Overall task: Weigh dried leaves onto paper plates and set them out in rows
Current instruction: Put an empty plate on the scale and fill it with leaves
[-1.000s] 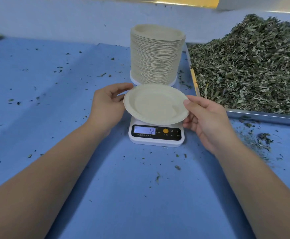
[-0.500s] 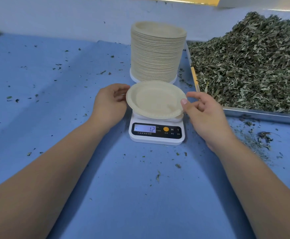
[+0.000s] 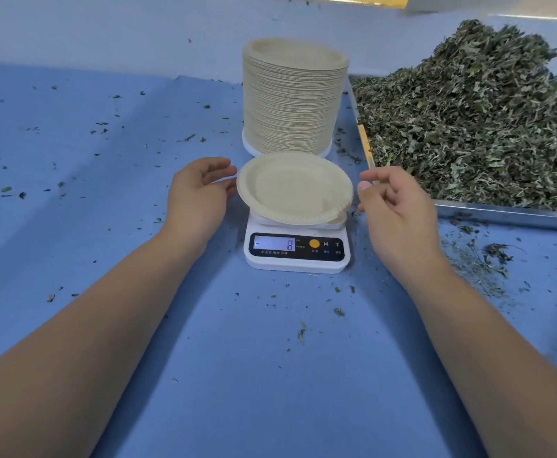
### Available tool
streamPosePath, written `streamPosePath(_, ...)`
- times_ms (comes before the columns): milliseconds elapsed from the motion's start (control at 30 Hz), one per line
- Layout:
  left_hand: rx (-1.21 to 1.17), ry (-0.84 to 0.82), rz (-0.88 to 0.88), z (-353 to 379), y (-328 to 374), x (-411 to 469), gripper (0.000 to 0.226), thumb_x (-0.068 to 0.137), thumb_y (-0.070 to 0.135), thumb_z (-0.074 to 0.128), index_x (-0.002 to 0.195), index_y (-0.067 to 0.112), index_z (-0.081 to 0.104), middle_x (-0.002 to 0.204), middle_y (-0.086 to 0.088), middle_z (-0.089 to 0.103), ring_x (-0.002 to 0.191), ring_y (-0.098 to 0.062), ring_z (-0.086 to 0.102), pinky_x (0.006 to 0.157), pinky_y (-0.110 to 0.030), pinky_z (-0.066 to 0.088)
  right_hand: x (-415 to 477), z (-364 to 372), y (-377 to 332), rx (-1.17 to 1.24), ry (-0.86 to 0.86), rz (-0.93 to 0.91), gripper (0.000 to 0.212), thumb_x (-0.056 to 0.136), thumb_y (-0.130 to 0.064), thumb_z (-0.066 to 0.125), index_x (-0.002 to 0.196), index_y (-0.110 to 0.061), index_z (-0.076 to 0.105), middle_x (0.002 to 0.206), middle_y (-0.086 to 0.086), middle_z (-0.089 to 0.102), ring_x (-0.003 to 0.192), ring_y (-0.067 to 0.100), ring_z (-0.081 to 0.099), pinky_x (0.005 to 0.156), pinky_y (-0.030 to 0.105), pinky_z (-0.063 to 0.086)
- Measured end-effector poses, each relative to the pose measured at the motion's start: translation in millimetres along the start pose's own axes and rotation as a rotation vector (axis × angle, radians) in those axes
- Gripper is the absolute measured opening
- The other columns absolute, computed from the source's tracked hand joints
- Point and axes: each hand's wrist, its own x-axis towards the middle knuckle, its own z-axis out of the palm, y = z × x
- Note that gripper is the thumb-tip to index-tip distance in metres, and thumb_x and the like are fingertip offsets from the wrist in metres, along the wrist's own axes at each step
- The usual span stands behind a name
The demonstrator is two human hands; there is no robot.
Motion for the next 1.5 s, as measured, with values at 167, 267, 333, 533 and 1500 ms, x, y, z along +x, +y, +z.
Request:
streamPosePath(167,-0.078,-0.006,-0.031,0,5,-4,0.048,0.09,-0.014,0.035,0.108,0.017,0.068,0.113,-0.005,0.074,0.1,-0.014,0.075,0.094,-0.029,0.06,-1,-2,0,0.013,0.023,-0.002,0.009,0.097,-0.034,0.056,0.102,-0.034,0.063,0.075,0.002,0.065,0.077,0.022,0.066,0.07,0.031,0.051)
streamPosePath(267,-0.099,-0.017,-0.037,1,7,-6,0.048,0.091,-0.014,0.034,0.109,0.015,0.067,0.115,-0.008,0.074,0.102,-0.016,0.075,0.094,-0.029,0.06,-1,-2,0,0.012,0.012,-0.001,0.009,0.097,-0.033,0.057,0.103,-0.033,0.063,0.075,0.004,0.065,0.078,0.024,0.066,0.072,0.034,0.052)
streamPosePath(333,-0.113,-0.02,-0.042,2,8,-8,0.045,0.092,-0.013,0.035,0.111,0.013,0.067,0.116,-0.009,0.073,0.102,-0.016,0.075,0.093,-0.028,0.06,-1,-2,0,0.013,0.01,0.001,0.009,0.097,-0.032,0.057,0.103,-0.032,0.064,0.074,0.004,0.065,0.078,0.024,0.065,0.072,0.035,0.053)
streamPosePath(533,-0.159,-0.024,-0.061,4,13,-11,0.029,0.101,0.0,0.043,0.11,0.012,0.068,0.114,-0.009,0.075,0.102,-0.019,0.075,0.087,-0.024,0.06,-3,-3,-2,0.019,0.0,0.004,0.01,0.097,-0.029,0.057,0.105,-0.03,0.064,0.075,0.006,0.065,0.076,0.026,0.064,0.066,0.025,0.049)
streamPosePath(1500,-0.181,-0.223,-0.038,8,9,-8,0.021,0.084,0.036,0.051,0.096,0.029,0.066,0.118,0.014,0.066,0.108,-0.001,0.064,0.08,-0.017,0.056,-26,-25,-30,-0.483,-0.426,-0.175,0.026,0.083,-0.013,0.06,0.086,-0.025,0.084,0.053,-0.029,0.059,0.049,-0.003,0.054,0.052,0.022,0.037)
